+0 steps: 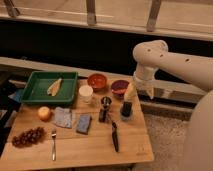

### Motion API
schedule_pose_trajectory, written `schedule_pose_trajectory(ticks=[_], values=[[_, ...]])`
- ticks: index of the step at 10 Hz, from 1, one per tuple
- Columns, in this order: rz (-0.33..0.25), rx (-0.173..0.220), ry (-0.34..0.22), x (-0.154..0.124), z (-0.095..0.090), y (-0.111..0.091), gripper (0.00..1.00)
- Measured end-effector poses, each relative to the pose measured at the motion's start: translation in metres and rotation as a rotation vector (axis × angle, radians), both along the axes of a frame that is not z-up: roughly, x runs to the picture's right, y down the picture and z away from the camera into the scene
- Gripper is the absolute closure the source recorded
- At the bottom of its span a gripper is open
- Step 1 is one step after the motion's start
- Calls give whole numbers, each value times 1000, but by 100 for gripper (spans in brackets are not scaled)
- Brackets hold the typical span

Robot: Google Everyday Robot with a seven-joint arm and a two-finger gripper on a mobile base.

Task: Place apple in metal cup

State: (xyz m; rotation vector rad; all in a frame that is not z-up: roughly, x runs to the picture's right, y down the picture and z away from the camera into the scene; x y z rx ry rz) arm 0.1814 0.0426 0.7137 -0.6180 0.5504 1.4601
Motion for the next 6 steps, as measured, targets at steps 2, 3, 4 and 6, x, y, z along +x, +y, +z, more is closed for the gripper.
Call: schedule_pose_trajectory(ticks=[2, 3, 4, 6], values=[[0, 0, 0, 0, 0, 0, 22], [0, 0, 0, 0, 0, 0, 22], [0, 0, 0, 0, 0, 0, 22], [-16, 9, 4, 1, 0, -1, 22]])
